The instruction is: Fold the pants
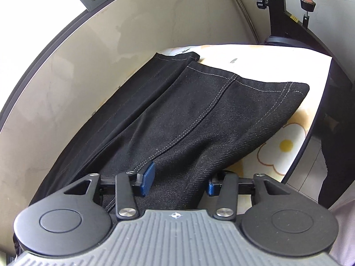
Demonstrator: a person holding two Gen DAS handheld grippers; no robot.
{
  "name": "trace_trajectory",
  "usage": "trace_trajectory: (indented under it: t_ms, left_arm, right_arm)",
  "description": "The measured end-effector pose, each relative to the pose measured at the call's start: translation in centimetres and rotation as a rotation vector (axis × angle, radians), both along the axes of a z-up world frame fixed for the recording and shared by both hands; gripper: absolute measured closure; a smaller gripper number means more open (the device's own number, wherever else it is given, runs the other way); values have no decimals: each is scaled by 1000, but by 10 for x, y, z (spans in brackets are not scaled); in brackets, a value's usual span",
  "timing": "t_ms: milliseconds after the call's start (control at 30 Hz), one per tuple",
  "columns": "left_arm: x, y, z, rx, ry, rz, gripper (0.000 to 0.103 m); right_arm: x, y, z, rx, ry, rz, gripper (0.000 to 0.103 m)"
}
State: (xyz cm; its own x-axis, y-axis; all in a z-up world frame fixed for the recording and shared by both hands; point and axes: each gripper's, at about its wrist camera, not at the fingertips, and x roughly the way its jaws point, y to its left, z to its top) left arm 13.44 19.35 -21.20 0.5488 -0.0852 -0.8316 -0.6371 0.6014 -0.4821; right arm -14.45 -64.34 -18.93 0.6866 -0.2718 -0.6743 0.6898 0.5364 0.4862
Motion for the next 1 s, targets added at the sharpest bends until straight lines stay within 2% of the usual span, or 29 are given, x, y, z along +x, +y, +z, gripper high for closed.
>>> trace_trajectory:
  t_ms: [133, 267, 400, 467, 500, 533, 567, 633, 767, 1000]
  left_arm:
    - [-4, -9, -4, -45, -36, -55, 61]
    - [-3, -18, -3, -6, -49, -82, 60]
    - [-1, -19, -4, -6, -63, -73, 60]
    - [4, -15, -8, -27, -60, -46, 72]
    - [7, -10, -12, -42, -44, -30, 92]
    - [8, -6, -15, -60, -35, -12, 95]
    - [7, -4, -15, -85, -47, 4, 95]
    - [5, -4, -5, -64, -95, -8, 96]
    - [2, -7, 29, -14, -217, -54, 96]
    - [-24, 1, 88, 14, -418, -54, 96]
  right_arm:
    - [6, 0, -1, -15, 29, 20, 59]
    - [12, -2, -5, -33, 32, 24, 60]
    - [16, -7, -6, -30, 28, -3, 61]
    - [17, -11, -4, -27, 29, -21, 61]
    - [17, -12, -3, -25, 30, -29, 61]
    - [18, -14, -3, -22, 35, -37, 65]
    - [19, -15, -1, -21, 39, -45, 77]
    - [18, -16, 7, -37, 41, -53, 93]
    - [19, -11, 44, -113, -27, -37, 98]
    - [18, 17, 146, -288, -250, 32, 99]
